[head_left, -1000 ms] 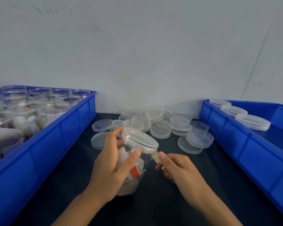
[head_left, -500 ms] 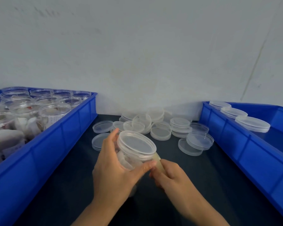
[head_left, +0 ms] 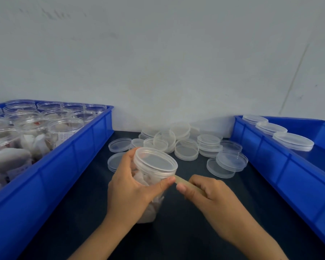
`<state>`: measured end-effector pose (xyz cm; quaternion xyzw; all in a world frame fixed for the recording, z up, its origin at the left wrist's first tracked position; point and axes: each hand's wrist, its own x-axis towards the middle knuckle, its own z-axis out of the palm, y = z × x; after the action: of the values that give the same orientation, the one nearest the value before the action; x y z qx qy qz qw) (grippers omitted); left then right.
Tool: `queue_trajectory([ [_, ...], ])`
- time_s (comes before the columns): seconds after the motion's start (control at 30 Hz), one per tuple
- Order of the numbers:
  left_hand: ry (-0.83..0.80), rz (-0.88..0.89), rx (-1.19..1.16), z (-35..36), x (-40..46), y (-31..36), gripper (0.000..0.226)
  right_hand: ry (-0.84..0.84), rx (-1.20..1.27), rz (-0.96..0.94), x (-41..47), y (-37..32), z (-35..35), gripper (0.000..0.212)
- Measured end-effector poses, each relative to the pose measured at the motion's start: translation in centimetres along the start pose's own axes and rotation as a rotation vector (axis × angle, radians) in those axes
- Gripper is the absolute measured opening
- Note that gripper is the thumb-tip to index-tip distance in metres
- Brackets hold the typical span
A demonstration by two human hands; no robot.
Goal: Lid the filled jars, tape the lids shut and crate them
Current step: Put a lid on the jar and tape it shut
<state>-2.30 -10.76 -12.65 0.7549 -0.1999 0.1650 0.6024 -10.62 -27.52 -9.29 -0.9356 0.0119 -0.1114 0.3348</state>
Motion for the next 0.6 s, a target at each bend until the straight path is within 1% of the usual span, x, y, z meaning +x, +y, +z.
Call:
queue_trajectory([
  [0.07,-0.021,-0.003,-0.009,-0.1,0.1,0.0,0.084,0.047,-0.04,-0.014,0.0,0.2,-0.4,0.065],
  [0.17,-0.055,0.005,-0.033,-0.2,0.3,0.1,0.08,0.059,-0.131,-0.042,0.1,0.5,-0.7,0.066],
  [0.23,-0.083,-0.005,-0.064,-0.2,0.3,0.2,0.082,0.064,-0.175,-0.05,0.2,0.6,-0.7,0.067],
  [0.33,-0.136,-0.019,-0.103,-0.2,0.5,0.2,0.088,0.056,-0.227,-0.036,0.3,0.9,-0.6,0.06],
  [0.43,-0.167,-0.053,-0.156,-0.2,0.9,0.2,0.088,0.065,-0.268,-0.04,0.6,1.1,-0.6,0.052],
  [0.6,-0.272,-0.121,-0.285,-0.4,1.3,0.2,0.088,0.088,-0.313,-0.055,0.7,0.9,-0.7,0.047],
])
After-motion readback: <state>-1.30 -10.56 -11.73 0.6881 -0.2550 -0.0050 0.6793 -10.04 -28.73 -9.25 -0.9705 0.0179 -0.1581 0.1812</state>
